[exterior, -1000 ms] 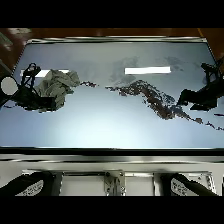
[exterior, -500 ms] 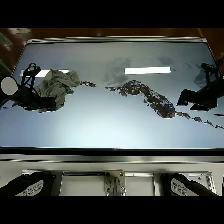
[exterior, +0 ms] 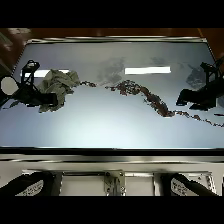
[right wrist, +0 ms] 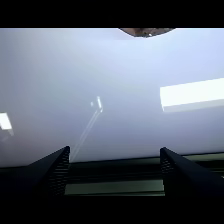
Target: Fold the shirts.
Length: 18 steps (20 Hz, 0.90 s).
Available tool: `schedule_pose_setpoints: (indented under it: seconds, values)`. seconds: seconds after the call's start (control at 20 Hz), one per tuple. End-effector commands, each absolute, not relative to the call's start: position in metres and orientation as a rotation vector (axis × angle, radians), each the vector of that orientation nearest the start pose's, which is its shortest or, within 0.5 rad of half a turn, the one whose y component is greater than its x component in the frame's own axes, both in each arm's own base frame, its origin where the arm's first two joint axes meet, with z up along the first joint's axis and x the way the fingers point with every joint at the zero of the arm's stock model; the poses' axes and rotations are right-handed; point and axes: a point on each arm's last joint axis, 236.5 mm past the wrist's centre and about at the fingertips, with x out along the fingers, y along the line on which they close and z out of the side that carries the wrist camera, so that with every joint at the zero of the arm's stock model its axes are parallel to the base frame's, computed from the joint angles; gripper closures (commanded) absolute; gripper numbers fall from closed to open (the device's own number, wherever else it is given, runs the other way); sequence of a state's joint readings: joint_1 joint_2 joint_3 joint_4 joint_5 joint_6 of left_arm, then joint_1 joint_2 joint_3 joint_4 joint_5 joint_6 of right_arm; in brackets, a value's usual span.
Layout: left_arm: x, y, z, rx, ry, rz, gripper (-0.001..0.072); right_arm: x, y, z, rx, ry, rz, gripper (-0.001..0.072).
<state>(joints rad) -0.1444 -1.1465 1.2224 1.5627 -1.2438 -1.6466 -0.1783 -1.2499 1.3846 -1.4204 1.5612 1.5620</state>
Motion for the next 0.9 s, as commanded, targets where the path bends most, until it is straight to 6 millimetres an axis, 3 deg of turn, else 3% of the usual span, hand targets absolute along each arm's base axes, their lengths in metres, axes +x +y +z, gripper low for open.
schedule_pose_setpoints:
  seconds: [0.0,0.15,0.35,0.45,0.6,0.8,0.85]
  values:
    - [0.405,-0.063,0.086,-0.018,1.019,-0.104,-0.0013,0.340,-0.028,0.077,0.217,1.406,-0.025,0.0014]
    - [0.450,-0.042,0.073,-0.061,0.935,-0.013,-0.0013,0.342,-0.034,0.077,0.198,1.395,-0.048,0.0015]
    - [0.499,0.007,0.016,-0.103,1.096,0.095,-0.0013,0.345,-0.036,0.077,0.192,1.383,-0.053,0.0015]
    - [0.514,0.019,-0.021,-0.117,1.211,0.123,-0.0013,0.348,-0.037,0.078,0.190,1.368,-0.055,0.0015]
    - [0.531,0.020,-0.065,-0.121,1.317,0.128,-0.0013,0.355,-0.038,0.079,0.191,1.339,-0.056,0.0015]
    - [0.540,-0.004,-0.094,-0.174,1.362,0.021,-0.0013,0.356,-0.034,0.080,0.203,1.334,-0.043,0.0015]
    - [0.538,-0.004,-0.097,-0.178,1.372,0.025,0.0123,0.357,-0.034,0.080,0.204,1.331,-0.044,0.0015]
